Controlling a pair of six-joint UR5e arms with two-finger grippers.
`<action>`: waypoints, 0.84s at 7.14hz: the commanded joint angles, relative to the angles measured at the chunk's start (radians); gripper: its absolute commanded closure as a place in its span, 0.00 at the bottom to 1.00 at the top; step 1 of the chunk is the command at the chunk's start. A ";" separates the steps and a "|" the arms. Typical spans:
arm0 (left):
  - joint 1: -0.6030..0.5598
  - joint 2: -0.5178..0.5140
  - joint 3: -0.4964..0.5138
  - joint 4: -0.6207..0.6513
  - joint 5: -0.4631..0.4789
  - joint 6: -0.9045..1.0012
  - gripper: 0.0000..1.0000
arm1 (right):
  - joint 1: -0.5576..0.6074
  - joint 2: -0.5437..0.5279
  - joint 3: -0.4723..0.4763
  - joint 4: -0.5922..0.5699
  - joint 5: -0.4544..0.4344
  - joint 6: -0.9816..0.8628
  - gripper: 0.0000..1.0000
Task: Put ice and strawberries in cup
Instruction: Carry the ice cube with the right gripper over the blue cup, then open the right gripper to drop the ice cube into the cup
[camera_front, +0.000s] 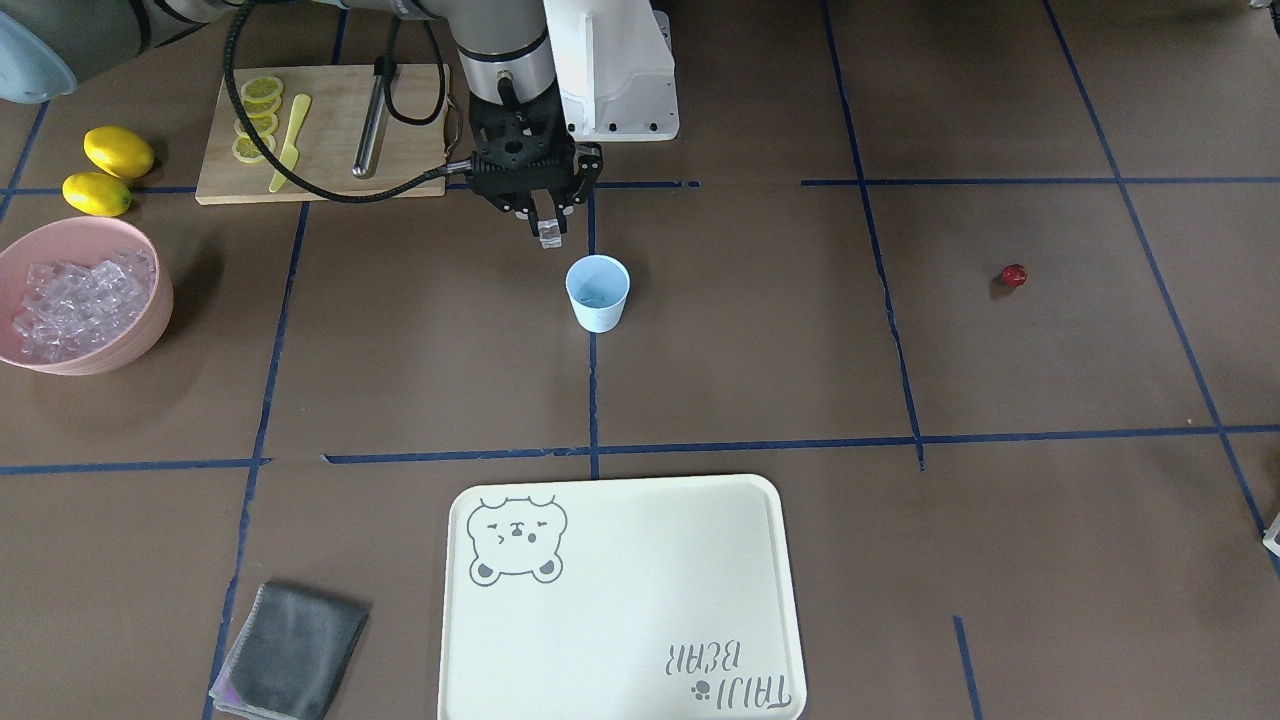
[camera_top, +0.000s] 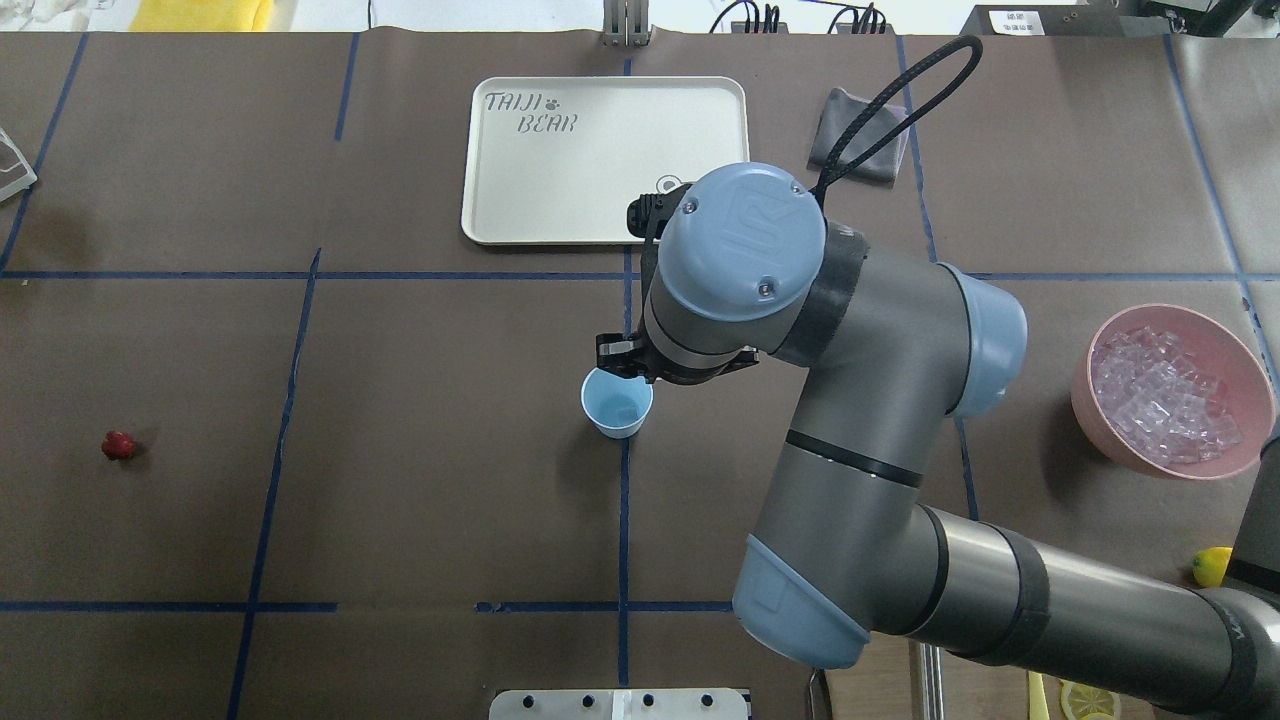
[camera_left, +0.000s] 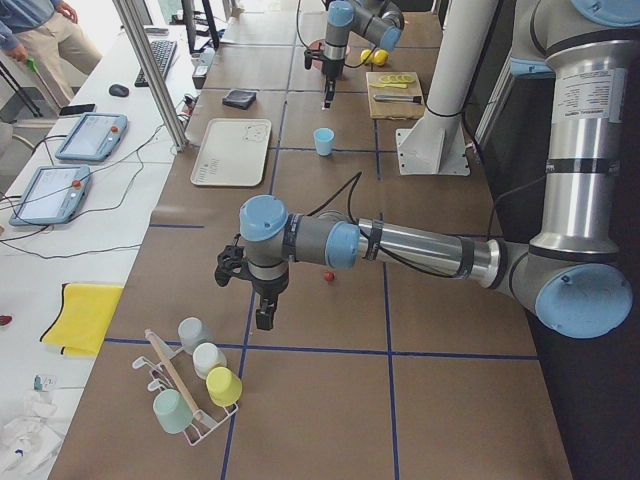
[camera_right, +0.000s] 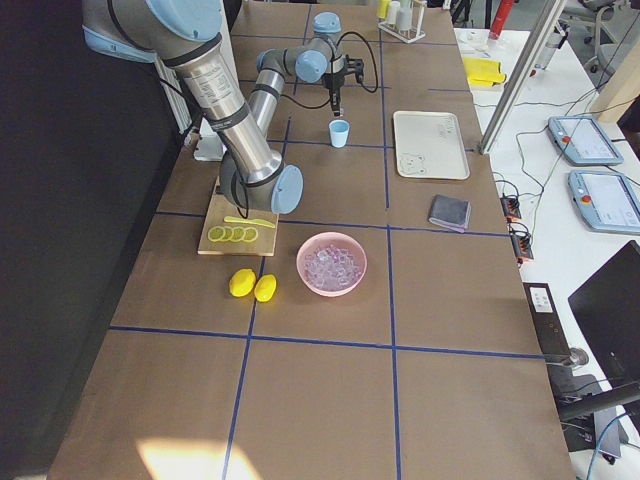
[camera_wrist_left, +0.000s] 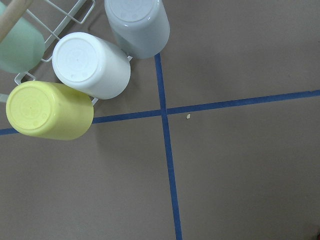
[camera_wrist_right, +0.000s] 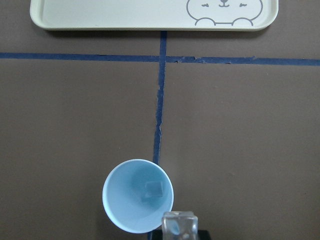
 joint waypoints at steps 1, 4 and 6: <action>0.001 0.000 0.001 0.000 0.000 0.000 0.00 | -0.048 0.034 -0.096 0.030 -0.055 0.026 1.00; 0.001 0.000 0.001 -0.001 0.000 0.000 0.00 | -0.071 0.044 -0.158 0.082 -0.075 0.046 1.00; 0.001 0.000 0.001 -0.001 0.000 0.000 0.00 | -0.074 0.045 -0.159 0.084 -0.079 0.043 0.65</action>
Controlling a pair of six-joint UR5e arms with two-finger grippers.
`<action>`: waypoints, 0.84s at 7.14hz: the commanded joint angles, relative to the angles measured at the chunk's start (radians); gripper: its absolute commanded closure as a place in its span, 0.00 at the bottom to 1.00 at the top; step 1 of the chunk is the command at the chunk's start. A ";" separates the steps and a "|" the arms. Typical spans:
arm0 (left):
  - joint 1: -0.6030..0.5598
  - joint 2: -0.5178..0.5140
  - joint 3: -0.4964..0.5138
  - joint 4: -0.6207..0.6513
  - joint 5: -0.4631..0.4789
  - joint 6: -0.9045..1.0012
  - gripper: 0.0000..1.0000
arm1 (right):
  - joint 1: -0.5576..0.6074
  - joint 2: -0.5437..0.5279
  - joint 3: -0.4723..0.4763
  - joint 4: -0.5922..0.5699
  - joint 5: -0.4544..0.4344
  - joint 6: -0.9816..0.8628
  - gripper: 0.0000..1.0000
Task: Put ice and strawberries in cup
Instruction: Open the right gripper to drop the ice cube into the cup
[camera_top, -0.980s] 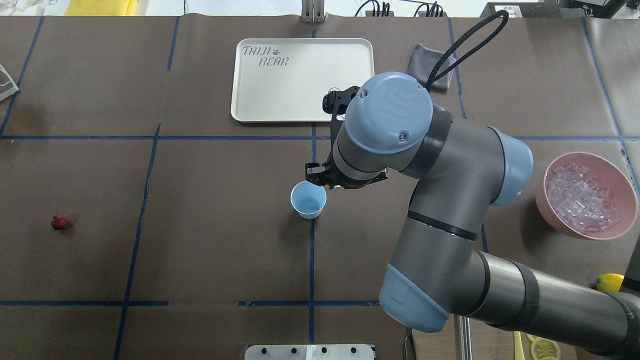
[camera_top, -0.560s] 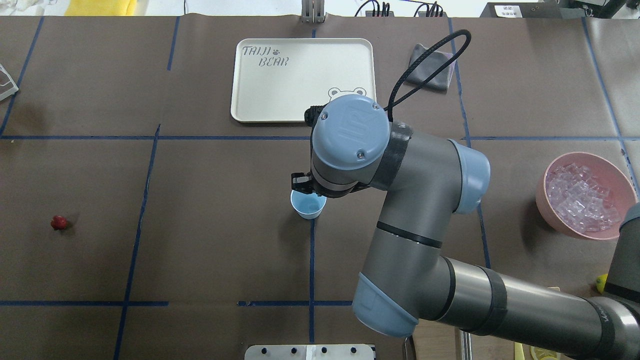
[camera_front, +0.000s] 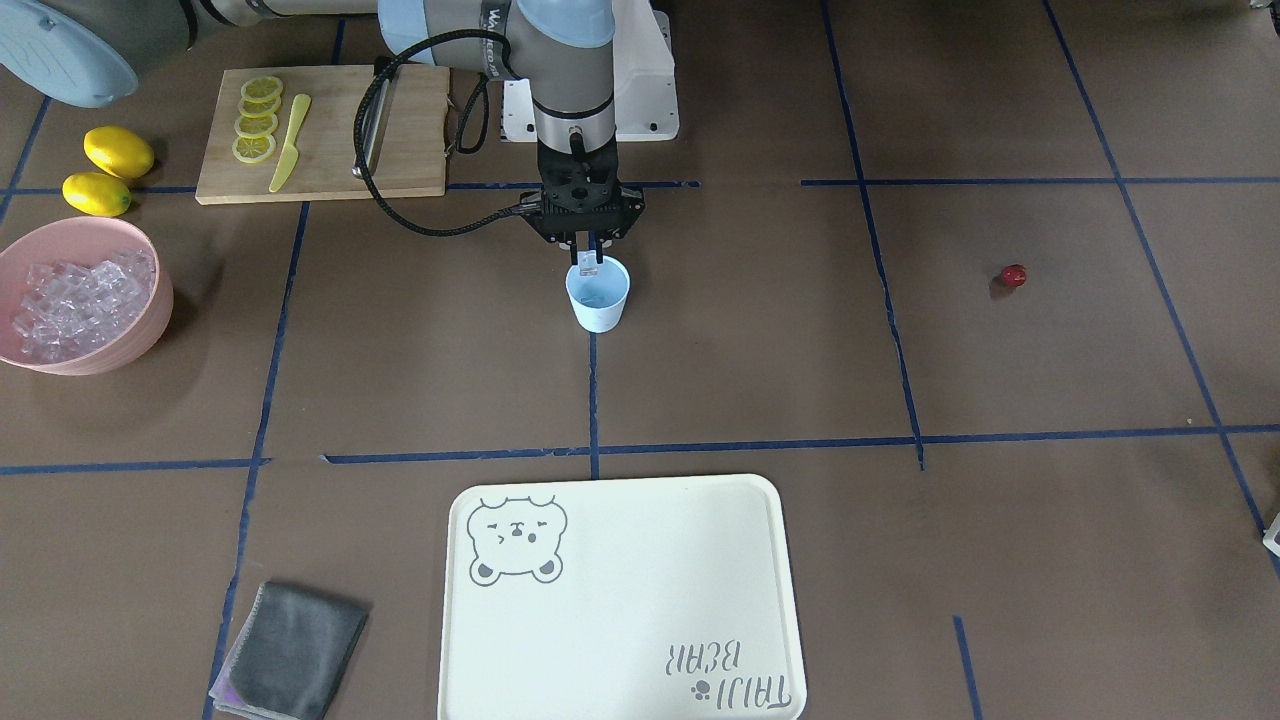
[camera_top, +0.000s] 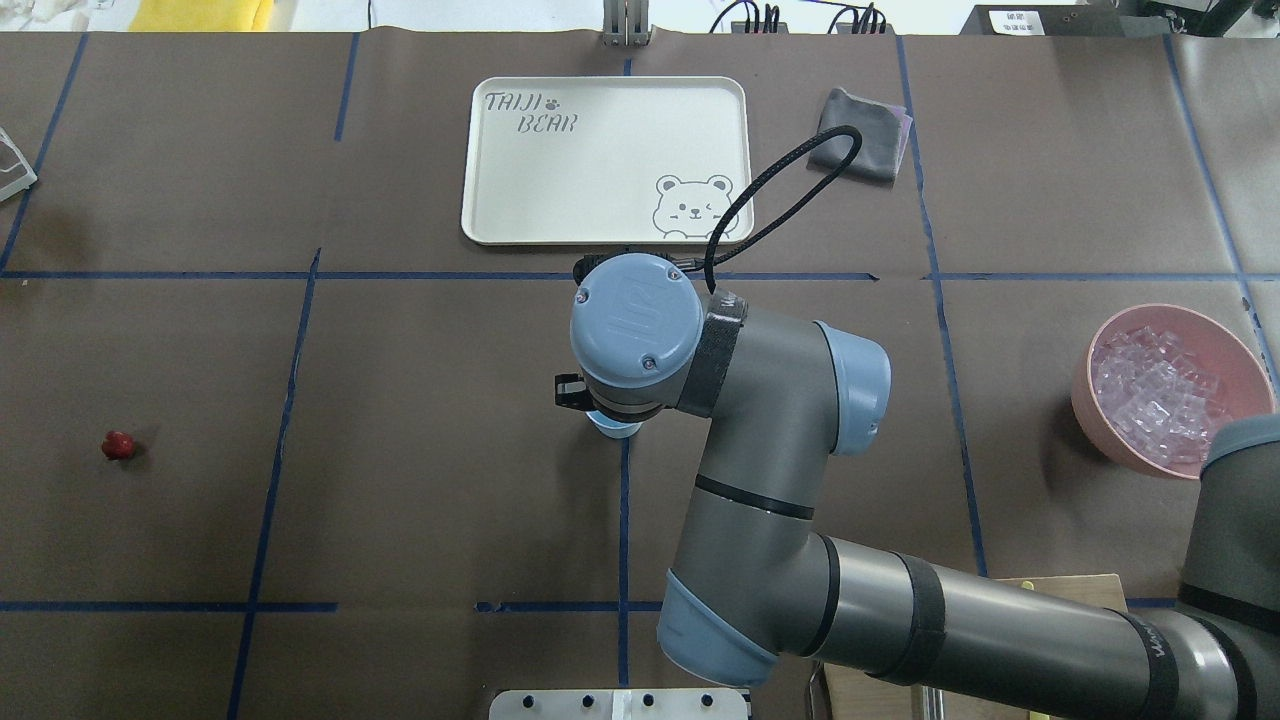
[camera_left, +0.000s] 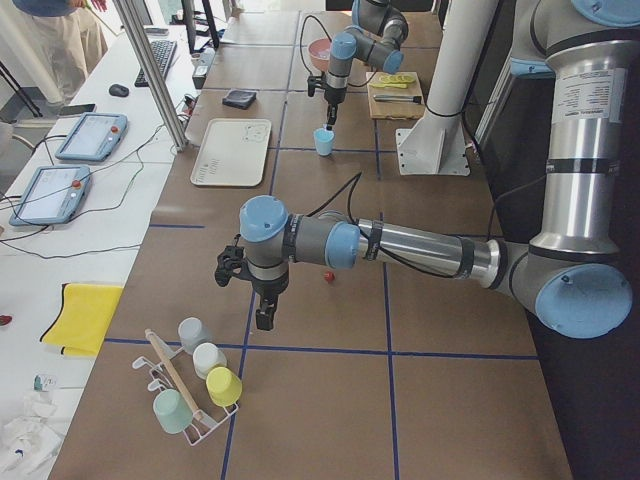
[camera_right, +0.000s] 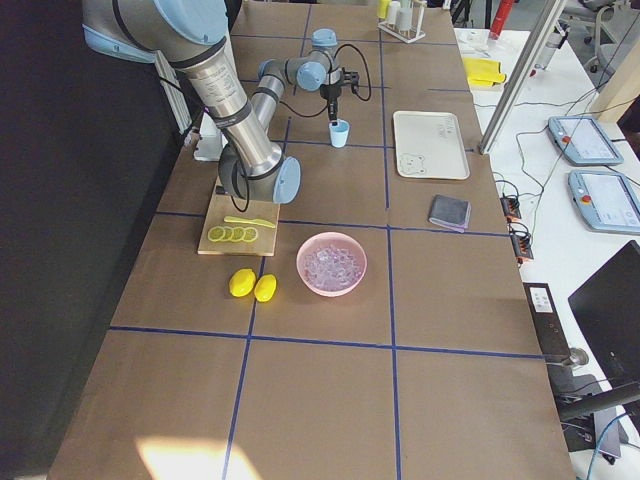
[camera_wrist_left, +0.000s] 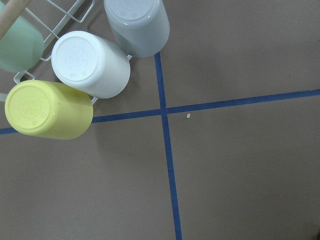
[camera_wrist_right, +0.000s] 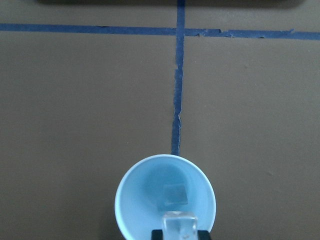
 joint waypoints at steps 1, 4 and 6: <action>0.000 0.000 0.000 0.000 0.000 -0.001 0.00 | -0.003 0.001 -0.003 0.001 -0.004 -0.004 0.02; 0.000 0.000 0.000 0.000 0.000 -0.001 0.00 | 0.000 0.013 -0.001 0.001 -0.004 -0.013 0.01; 0.000 0.000 0.000 0.000 0.000 -0.001 0.00 | 0.042 0.013 0.012 -0.008 0.015 -0.025 0.01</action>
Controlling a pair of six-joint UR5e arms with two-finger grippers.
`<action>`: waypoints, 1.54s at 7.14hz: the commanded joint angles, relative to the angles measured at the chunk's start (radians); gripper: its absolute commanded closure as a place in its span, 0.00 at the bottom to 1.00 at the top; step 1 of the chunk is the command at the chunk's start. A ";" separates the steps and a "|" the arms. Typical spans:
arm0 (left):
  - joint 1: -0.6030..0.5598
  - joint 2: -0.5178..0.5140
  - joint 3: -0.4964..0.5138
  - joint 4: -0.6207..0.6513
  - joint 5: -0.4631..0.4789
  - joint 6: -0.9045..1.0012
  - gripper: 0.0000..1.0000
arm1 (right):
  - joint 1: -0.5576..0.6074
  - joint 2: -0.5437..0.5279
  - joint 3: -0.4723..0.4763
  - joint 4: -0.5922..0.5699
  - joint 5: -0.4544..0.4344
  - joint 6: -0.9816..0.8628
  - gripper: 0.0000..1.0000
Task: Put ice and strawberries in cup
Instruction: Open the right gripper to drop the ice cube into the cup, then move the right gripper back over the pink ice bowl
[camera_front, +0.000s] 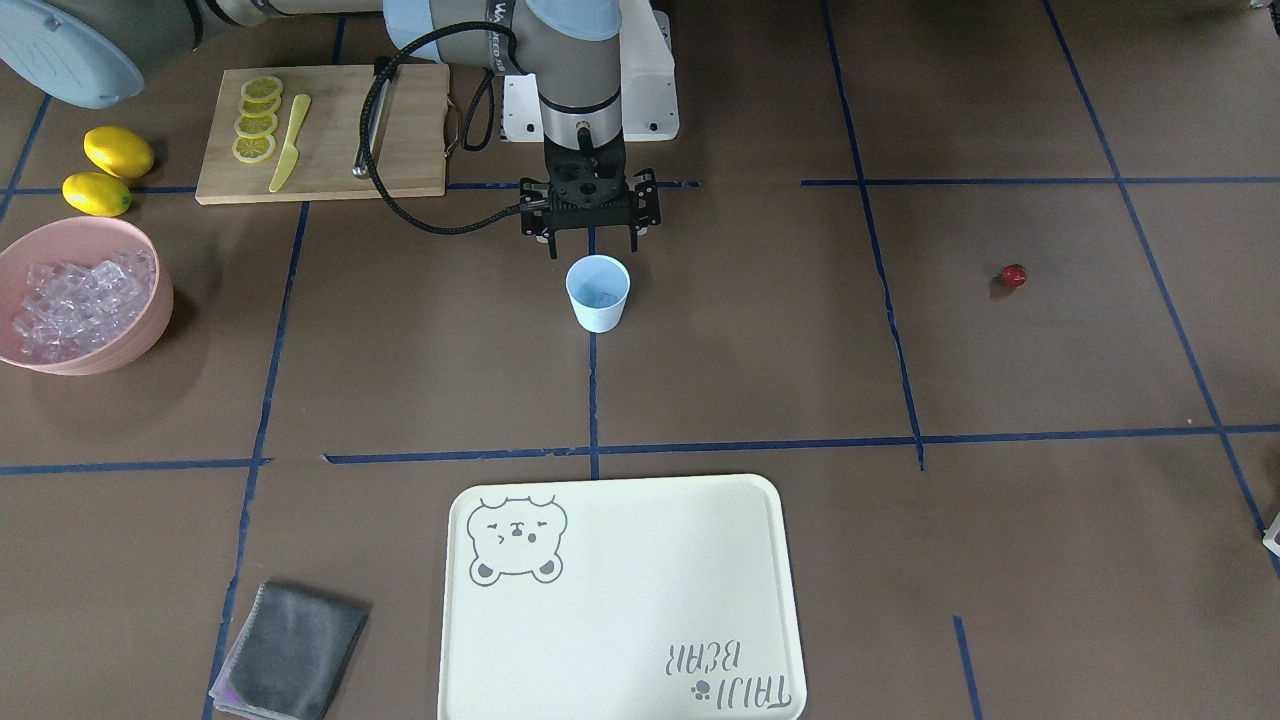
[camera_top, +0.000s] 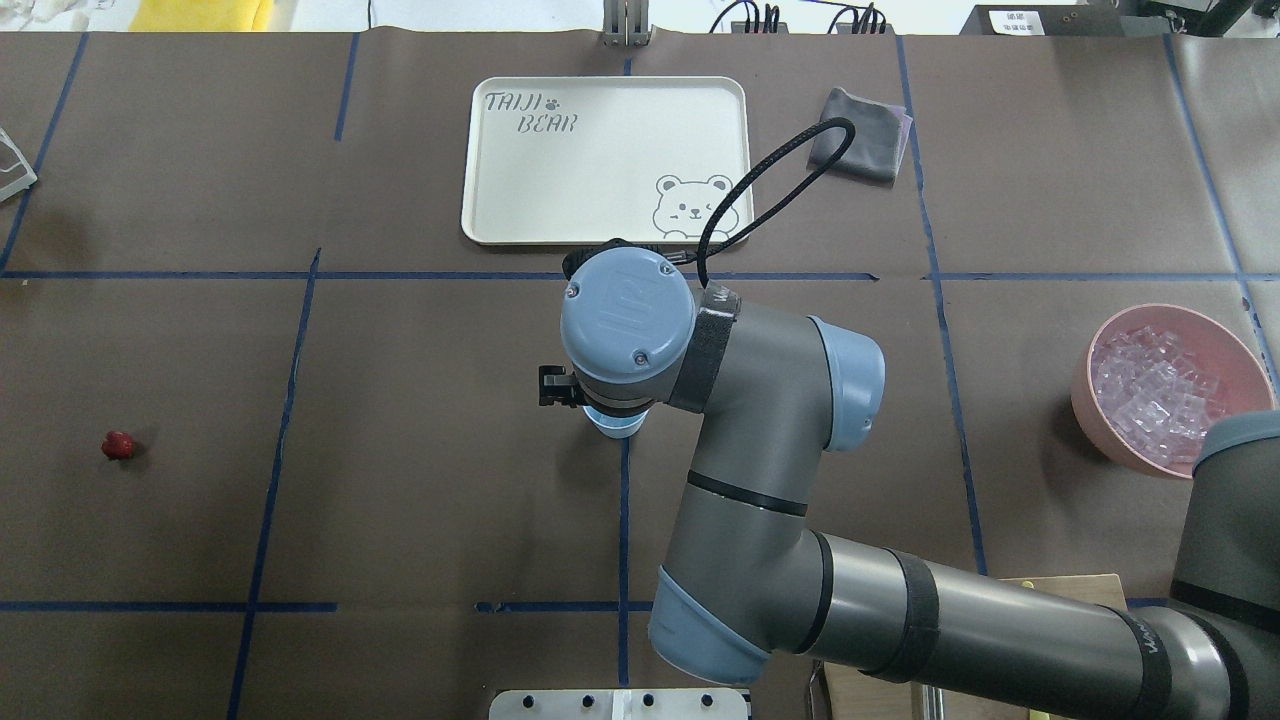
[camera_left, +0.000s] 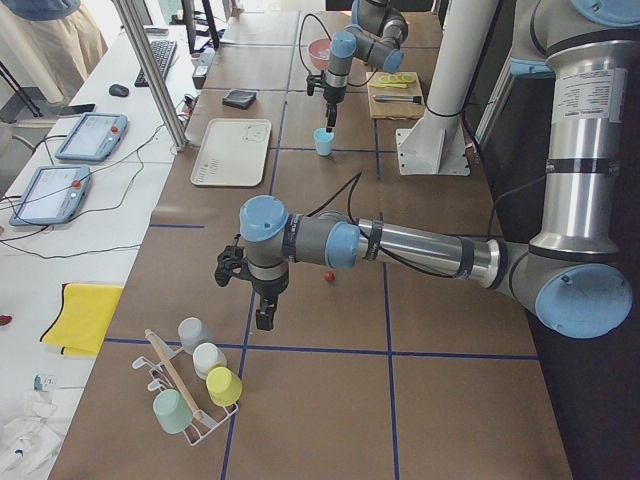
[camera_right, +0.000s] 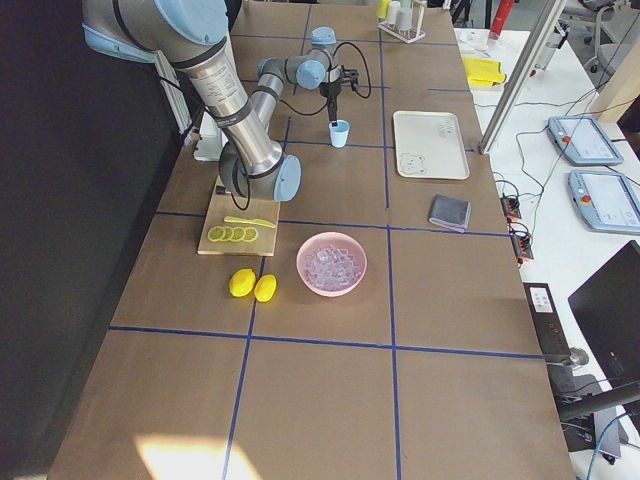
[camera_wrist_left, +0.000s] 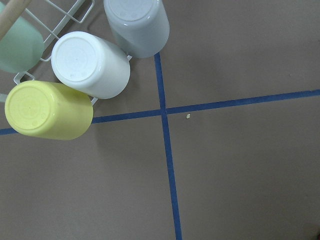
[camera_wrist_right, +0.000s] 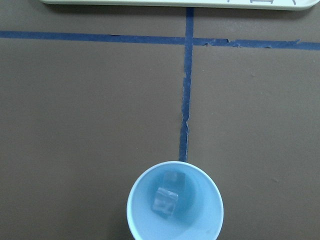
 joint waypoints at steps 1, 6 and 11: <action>0.000 0.000 0.002 0.000 0.000 0.000 0.00 | 0.069 -0.022 0.032 -0.025 0.050 -0.070 0.00; 0.005 0.000 0.002 -0.003 0.000 0.002 0.00 | 0.374 -0.430 0.366 -0.095 0.276 -0.608 0.00; 0.005 0.000 -0.008 -0.003 0.000 0.000 0.00 | 0.774 -0.739 0.373 -0.095 0.555 -1.173 0.00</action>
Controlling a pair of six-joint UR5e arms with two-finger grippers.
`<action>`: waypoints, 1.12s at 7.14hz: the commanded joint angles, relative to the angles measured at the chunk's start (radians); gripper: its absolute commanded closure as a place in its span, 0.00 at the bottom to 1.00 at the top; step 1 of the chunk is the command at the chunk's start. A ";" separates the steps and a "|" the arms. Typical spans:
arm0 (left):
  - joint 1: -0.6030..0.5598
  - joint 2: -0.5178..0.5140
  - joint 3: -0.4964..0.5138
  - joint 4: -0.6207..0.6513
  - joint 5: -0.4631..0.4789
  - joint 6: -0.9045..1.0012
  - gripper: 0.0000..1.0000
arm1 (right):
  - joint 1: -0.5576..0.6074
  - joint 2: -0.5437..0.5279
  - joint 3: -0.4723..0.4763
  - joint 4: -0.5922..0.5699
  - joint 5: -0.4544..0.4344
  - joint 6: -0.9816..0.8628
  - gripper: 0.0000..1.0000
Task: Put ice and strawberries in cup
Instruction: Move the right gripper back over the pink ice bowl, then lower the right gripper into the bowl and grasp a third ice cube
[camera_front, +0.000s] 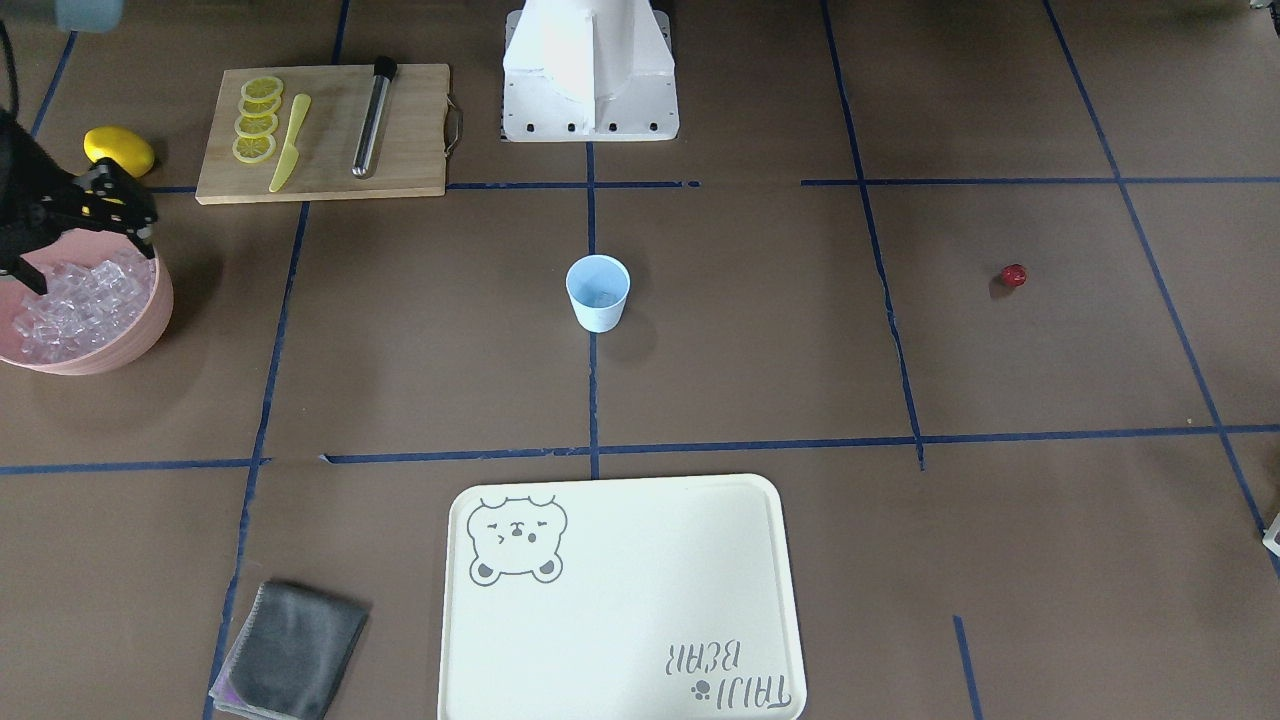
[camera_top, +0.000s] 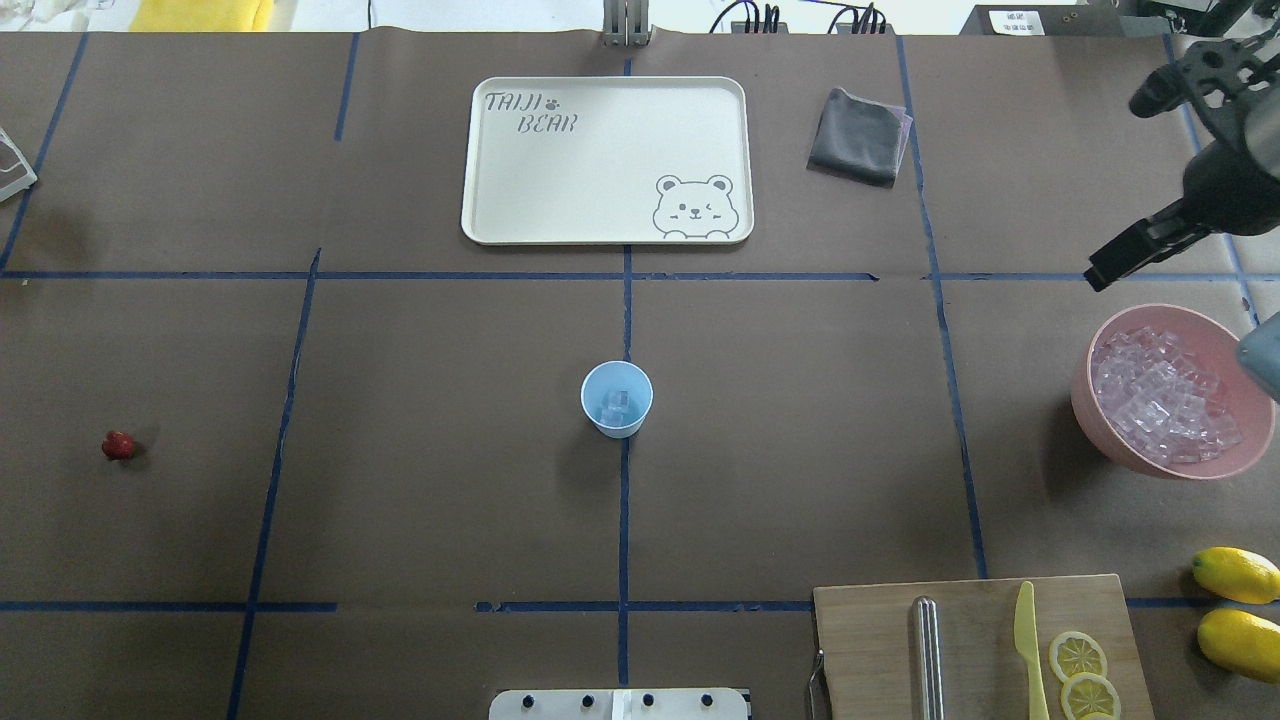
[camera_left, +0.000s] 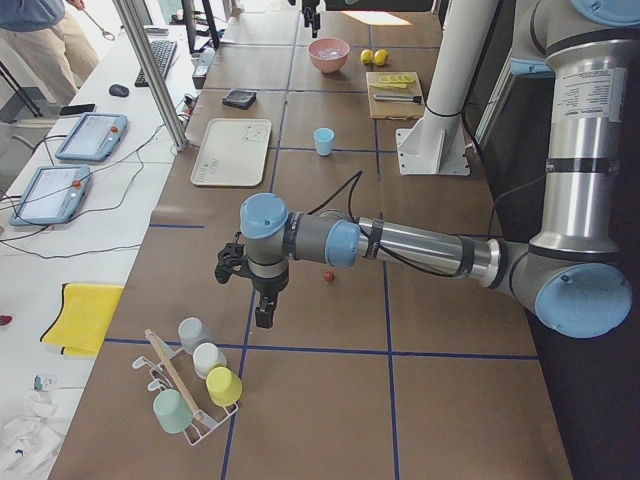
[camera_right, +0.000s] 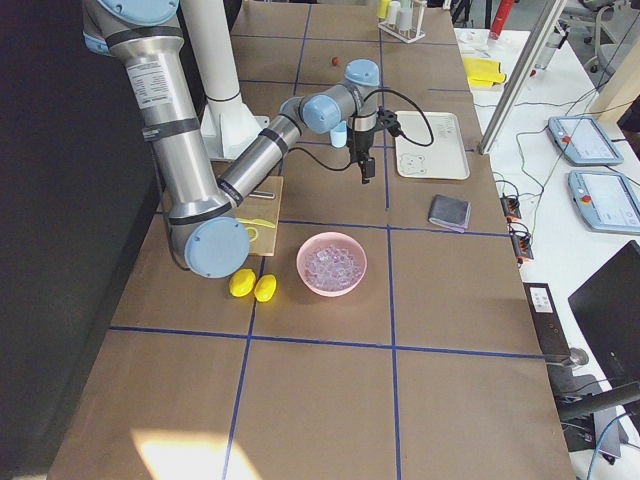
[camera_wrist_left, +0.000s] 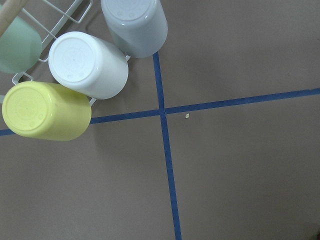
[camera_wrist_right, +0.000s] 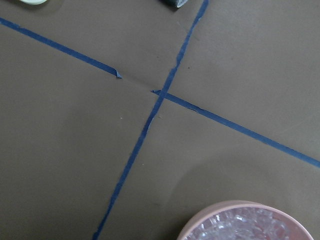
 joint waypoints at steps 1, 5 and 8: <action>0.000 0.000 -0.002 0.000 0.000 0.001 0.00 | 0.071 -0.106 -0.003 0.038 0.045 -0.116 0.00; 0.002 0.000 -0.001 0.002 0.000 -0.001 0.00 | -0.039 -0.253 -0.096 0.493 -0.031 0.205 0.01; 0.002 0.000 -0.001 0.002 0.001 -0.001 0.00 | -0.143 -0.333 -0.098 0.584 -0.105 0.304 0.03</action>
